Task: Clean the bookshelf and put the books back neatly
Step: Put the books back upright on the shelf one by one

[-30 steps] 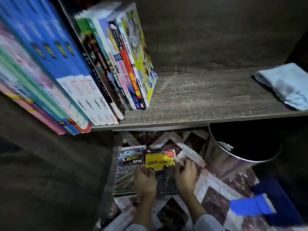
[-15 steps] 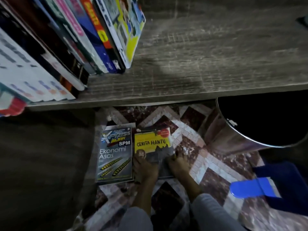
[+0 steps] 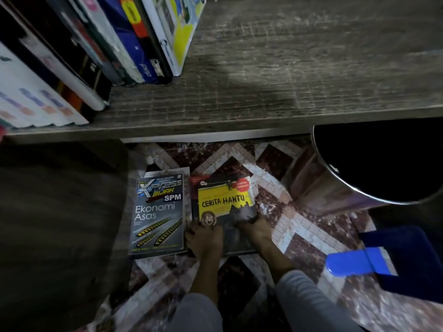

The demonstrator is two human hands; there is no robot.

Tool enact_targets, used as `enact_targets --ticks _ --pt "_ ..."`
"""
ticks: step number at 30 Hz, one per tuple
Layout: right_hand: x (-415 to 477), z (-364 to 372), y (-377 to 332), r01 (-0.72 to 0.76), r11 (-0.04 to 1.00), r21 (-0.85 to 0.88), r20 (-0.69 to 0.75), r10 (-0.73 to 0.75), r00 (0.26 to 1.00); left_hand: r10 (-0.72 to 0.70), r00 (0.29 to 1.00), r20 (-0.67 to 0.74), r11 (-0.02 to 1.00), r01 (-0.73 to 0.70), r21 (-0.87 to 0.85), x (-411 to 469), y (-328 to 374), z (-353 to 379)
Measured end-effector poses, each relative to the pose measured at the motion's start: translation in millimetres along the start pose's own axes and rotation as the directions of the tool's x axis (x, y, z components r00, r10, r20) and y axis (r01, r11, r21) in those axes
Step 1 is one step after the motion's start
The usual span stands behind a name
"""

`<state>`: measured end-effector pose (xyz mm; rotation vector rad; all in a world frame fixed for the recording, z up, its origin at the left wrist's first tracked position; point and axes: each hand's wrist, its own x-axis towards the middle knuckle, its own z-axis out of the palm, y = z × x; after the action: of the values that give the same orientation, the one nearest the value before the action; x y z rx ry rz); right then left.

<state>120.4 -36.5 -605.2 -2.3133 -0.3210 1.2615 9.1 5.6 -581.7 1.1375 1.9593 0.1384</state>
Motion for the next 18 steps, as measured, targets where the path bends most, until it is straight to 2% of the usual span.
enact_targets --ticks 4,7,9,13,18 --pt "-3 -6 1 0.033 0.998 -0.059 -0.065 -0.037 0.997 -0.144 0.984 0.102 0.983 0.154 -0.103 5 -9 3" --pt "0 -12 -4 0.049 0.989 -0.141 -0.049 -0.057 0.997 -0.147 0.971 0.190 0.942 0.196 -0.273 0 -16 5" --pt "2 -15 -5 0.055 0.983 -0.177 -0.023 -0.060 0.998 -0.105 0.976 0.190 0.937 0.161 -0.310 -6 -16 4" --pt "0 -22 -8 0.048 0.981 -0.190 0.001 -0.049 0.999 -0.018 0.985 0.171 0.962 0.063 -0.266 -10 -11 -4" --pt "-8 -29 -15 -0.012 1.000 -0.004 0.053 0.012 0.999 0.051 0.985 0.167 0.969 -0.008 -0.248 -7 1 -16"
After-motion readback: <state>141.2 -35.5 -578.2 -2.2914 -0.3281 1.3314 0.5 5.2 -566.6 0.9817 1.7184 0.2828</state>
